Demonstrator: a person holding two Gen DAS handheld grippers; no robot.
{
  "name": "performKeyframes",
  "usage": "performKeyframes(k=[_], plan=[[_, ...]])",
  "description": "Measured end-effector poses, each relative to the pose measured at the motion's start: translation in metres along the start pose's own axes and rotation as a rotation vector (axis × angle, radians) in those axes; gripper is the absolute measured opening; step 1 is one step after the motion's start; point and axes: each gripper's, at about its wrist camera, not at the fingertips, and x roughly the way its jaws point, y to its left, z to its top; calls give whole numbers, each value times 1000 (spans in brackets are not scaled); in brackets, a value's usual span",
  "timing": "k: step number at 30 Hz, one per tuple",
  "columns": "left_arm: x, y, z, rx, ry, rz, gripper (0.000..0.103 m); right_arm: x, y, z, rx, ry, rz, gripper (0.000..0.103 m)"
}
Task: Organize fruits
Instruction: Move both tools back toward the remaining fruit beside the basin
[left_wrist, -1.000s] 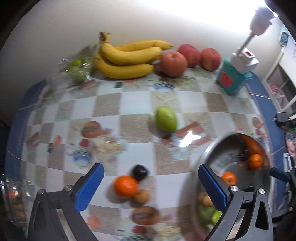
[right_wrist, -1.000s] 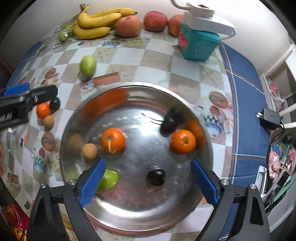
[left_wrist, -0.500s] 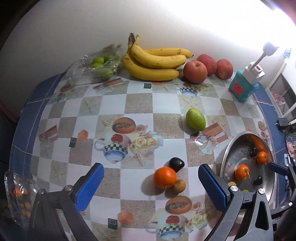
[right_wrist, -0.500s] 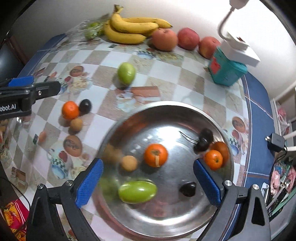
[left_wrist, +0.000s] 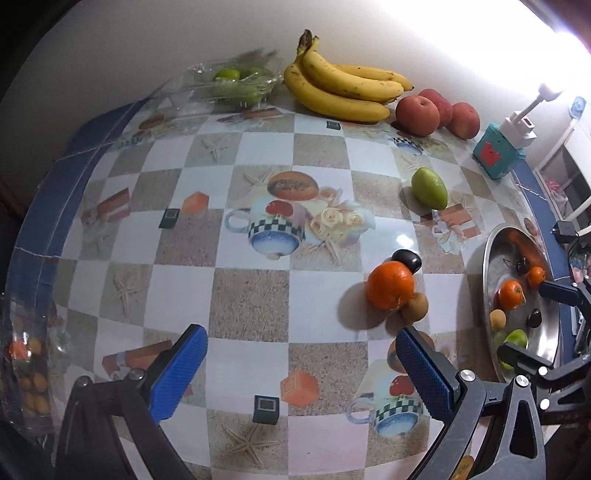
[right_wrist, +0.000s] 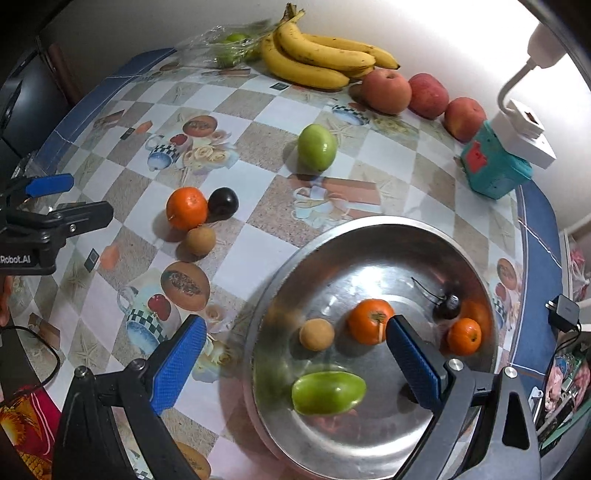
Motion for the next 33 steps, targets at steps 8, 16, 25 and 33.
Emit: performKeyframes(k=[8,16,25,33], plan=[[12,13,-7,4,5,-40,103,7,14,7,-63,-1,-7,98],[19,21,-2,8,7,-67,102,5,32,24,-171,-33,-33,98],[27,33,8,-40,57,-138,101,15,48,45,-241,20,40,98],[35,29,15,-44,124,-158,101,24,35,47,-194,97,115,98]])
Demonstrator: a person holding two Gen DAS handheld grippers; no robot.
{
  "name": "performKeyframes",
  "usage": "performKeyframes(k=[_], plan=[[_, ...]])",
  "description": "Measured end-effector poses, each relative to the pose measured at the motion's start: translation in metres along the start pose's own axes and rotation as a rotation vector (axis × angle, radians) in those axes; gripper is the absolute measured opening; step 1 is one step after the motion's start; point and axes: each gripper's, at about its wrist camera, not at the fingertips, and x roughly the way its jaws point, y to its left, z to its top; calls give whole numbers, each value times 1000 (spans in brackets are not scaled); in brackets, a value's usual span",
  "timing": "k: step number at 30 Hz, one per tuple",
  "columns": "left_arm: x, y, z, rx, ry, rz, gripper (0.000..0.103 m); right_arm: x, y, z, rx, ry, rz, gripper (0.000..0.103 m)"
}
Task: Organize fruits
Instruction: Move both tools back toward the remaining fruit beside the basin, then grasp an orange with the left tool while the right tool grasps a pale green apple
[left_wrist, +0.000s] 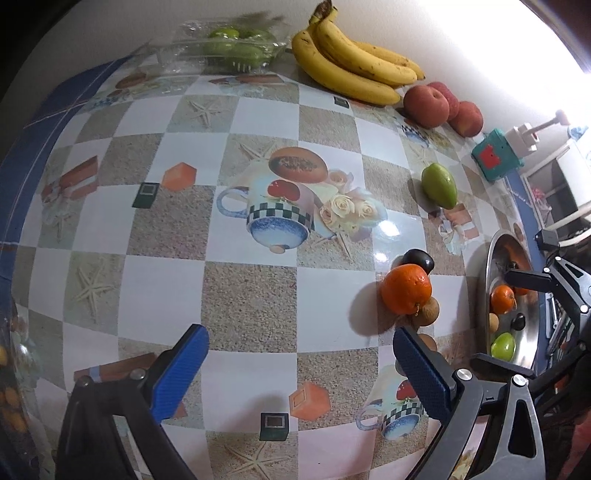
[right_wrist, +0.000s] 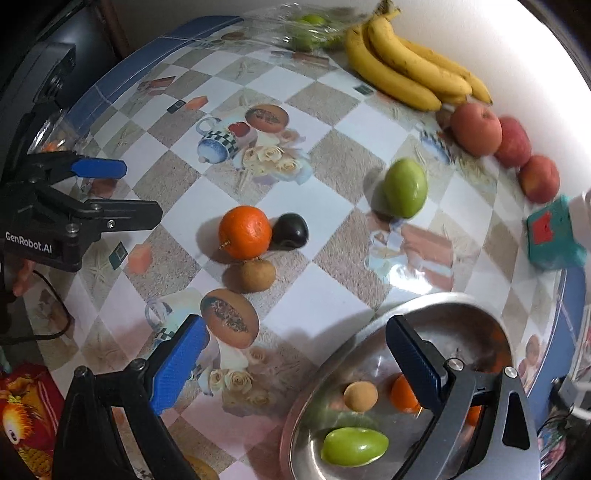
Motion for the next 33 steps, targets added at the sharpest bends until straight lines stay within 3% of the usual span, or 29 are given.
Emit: performKeyframes(k=[9,22,25,33], plan=[[16,-24,5,44,76,-8,101,3,-23,-17,64,44,45,98],[25,-51,13,82,92,-17,97,-1,-37,-33,87,35,75,98],[27,-55,14,89,99,-15,97,-9,-44,-31,93,5,90,98],[27,-57,17,107,87,-23,89,-43,-79,-8,162,-178,57,97]])
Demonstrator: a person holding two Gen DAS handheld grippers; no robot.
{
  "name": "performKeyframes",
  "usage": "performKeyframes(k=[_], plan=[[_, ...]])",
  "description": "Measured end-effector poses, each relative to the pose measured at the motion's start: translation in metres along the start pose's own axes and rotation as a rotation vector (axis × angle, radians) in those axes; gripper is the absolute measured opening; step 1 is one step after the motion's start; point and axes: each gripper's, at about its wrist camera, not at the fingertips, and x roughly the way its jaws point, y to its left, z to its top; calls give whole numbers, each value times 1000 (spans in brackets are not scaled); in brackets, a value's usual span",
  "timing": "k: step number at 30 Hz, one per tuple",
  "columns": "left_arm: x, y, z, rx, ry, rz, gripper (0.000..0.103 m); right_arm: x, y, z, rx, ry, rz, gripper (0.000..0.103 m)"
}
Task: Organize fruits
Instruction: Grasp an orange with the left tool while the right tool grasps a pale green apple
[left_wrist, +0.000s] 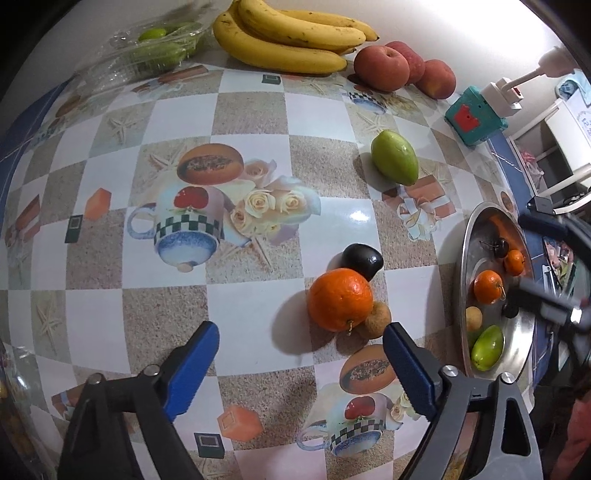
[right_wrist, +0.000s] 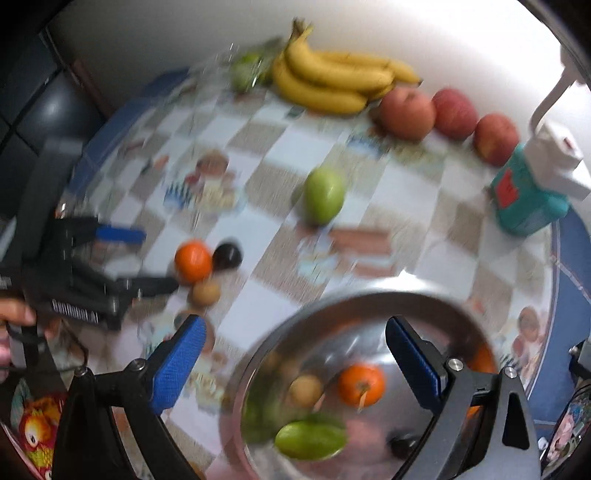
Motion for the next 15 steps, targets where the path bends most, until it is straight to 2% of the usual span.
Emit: performKeyframes(k=[3,5,6,11,15], plan=[[1,-1,2,12,-5,-7,84,0,-2,17,-3,-43,2,93],[2,-4,3,25,-9,-10,81,4,-3,28,-6,-63,-6,81],[4,-6,5,30,-7,-14,79,7,-3,34,-4,-64,-9,78],[14,-14,8,68,9,-26,73,34,-10,60,16,-36,-34,66],[20,-15,12,62,12,-46,68,58,-17,75,51,11,-45,56]])
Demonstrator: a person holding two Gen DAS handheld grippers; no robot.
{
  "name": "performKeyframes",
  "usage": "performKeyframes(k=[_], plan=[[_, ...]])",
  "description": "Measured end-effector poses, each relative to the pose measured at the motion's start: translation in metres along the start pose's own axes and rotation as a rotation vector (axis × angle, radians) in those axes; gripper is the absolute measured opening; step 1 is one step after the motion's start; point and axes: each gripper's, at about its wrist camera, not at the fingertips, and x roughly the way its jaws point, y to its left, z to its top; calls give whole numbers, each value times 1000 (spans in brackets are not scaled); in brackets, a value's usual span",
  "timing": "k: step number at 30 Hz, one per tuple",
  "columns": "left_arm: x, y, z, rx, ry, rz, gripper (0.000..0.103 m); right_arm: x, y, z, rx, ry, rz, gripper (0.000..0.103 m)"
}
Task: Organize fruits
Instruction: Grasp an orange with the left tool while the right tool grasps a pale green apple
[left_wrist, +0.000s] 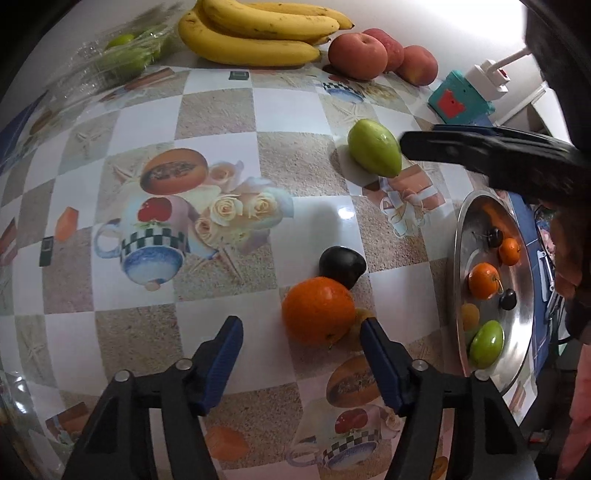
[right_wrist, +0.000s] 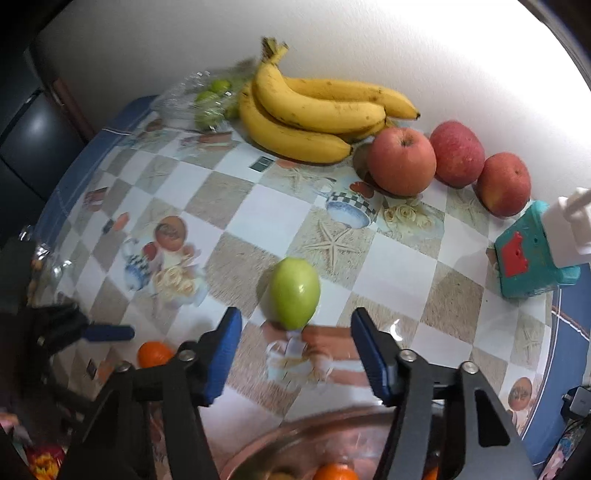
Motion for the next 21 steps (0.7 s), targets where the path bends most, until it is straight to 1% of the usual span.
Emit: performKeyframes(k=[2,6,11,16,21], plan=[[1,-1,2,1,-5,-7,66,10,-1,5,13,18,-4,51],[2,-3,4,4,-5,-22,62,22,-1,9,25,39,0,50],[9,-7,7,5,-2,-45,60,36,5,10,24,71,2,43],[12,-10,11,1,-8,-58,56,45,4,11,44,83,0,41],[16,-5,17,-37,-13,-82,53,50,4,12,57,92,10,41]])
